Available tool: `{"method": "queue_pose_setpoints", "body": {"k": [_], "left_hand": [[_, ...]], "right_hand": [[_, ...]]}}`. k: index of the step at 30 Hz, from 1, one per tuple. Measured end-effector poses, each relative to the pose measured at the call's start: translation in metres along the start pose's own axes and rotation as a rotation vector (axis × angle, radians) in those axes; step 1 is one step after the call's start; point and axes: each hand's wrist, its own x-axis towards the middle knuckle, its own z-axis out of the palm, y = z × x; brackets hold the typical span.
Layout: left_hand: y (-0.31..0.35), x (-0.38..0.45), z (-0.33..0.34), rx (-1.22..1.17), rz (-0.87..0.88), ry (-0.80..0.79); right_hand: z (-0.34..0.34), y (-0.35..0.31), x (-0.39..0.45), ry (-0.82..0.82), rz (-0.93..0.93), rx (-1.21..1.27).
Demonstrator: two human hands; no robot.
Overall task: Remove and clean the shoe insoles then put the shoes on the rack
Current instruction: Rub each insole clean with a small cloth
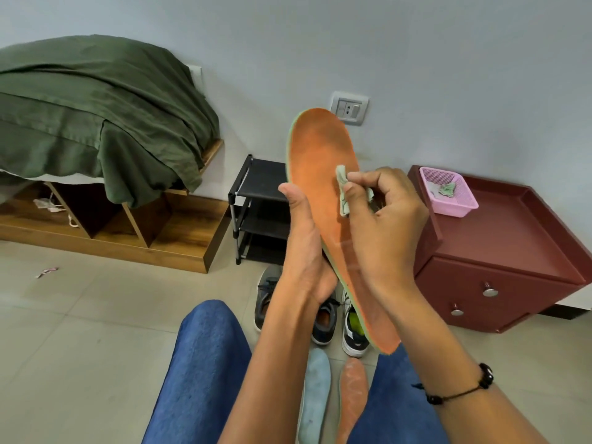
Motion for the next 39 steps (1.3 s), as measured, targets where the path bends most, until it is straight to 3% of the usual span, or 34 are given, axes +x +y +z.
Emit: {"method": "queue_pose_setpoints", "body": {"k": [2,5,8,12,15,18,22,29,34,39], "left_hand": [[-0.005,0.002,-0.003,0.027,0.02,0.019],[-0.008,0.0,-0.009,0.045,0.029,0.049],[-0.003,-0.002,-0.01,-0.005,0.023,0.032],[0.003,0.001,-0.006,-0.008,0.017,-0.059],[0.004,0.001,-0.007,-0.011,0.009,-0.075],[0.002,0.002,-0.007,-0.018,0.002,-0.05],[-0.002,0.001,-0.008,-0.007,-0.046,-0.029],[-0.008,0.004,-0.008,-0.047,-0.006,0.006],[-0.007,0.004,-0.011,-0.013,-0.047,0.052],[-0.014,0.007,-0.015,0.08,-0.045,0.071]], "right_hand": [[0.002,-0.007,-0.006,-0.023,-0.159,-0.045],[0.01,-0.013,-0.02,-0.166,-0.255,-0.129],[0.008,0.004,-0.018,-0.172,-0.334,-0.308],[-0.003,0.027,-0.001,-0.133,-0.259,-0.324],[-0.01,0.017,-0.001,-0.077,-0.112,-0.116],[-0.009,-0.001,-0.012,-0.146,-0.015,0.049],[0.004,-0.005,-0.031,-0.255,-0.132,-0.005],[0.003,0.028,-0.005,-0.183,-0.323,-0.403],[-0.007,0.023,-0.004,-0.11,-0.148,-0.173],[0.01,-0.003,-0.029,-0.272,-0.18,-0.073]]}}
